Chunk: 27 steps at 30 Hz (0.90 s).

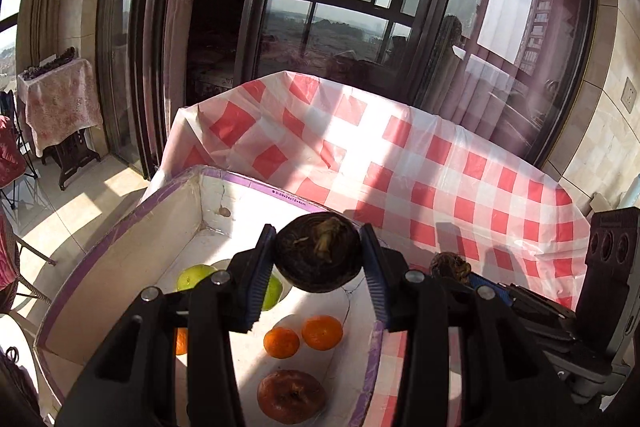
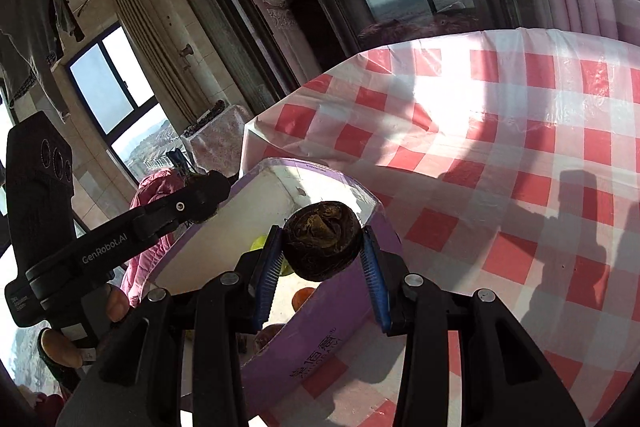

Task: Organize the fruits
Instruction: 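Open both tools to drop the dates into the box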

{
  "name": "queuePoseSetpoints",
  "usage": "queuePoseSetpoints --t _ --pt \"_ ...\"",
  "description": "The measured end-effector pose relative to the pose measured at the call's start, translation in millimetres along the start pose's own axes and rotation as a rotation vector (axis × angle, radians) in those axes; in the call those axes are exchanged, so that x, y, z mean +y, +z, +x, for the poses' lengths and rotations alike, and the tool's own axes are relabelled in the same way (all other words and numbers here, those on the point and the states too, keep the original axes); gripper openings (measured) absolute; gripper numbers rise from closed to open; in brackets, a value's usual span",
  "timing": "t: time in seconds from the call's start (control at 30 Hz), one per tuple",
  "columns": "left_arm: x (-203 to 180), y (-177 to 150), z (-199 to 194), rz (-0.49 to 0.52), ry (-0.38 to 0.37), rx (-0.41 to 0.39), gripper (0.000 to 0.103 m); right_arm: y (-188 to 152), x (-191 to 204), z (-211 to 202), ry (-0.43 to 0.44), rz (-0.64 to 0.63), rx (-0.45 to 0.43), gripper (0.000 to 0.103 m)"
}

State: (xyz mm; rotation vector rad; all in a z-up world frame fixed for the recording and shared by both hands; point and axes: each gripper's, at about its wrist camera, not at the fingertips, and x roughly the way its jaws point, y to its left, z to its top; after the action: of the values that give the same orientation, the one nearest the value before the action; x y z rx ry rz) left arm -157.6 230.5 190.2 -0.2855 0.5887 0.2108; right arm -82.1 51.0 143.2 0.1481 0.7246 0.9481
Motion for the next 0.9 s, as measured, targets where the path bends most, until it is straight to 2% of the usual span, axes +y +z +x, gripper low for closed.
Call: queuePoseSetpoints --t 0.13,0.23,0.27,0.47,0.57,0.67,0.77,0.9 --pt "42 12 10 0.046 0.079 0.045 0.043 3 41 31 0.036 -0.069 0.055 0.039" --pt "69 13 30 0.077 0.115 0.135 0.043 2 61 46 0.042 -0.118 0.083 0.039" --pt "78 11 36 0.086 0.113 0.169 0.043 0 71 56 0.019 -0.153 0.109 0.039" --pt "112 -2 77 0.159 0.147 0.393 0.043 -23 100 115 -0.068 -0.333 0.404 0.039" --pt "115 -15 96 0.249 0.177 0.505 0.043 -36 114 135 -0.117 -0.470 0.534 0.039" --pt "117 -29 108 0.296 0.208 0.577 0.043 -52 125 153 -0.144 -0.580 0.656 0.039" --pt "123 -38 113 0.280 0.202 0.633 0.043 -67 132 168 -0.194 -0.663 0.723 0.039" --pt "131 -50 123 0.255 0.163 0.716 0.043 -77 128 176 -0.201 -0.675 0.775 0.039"
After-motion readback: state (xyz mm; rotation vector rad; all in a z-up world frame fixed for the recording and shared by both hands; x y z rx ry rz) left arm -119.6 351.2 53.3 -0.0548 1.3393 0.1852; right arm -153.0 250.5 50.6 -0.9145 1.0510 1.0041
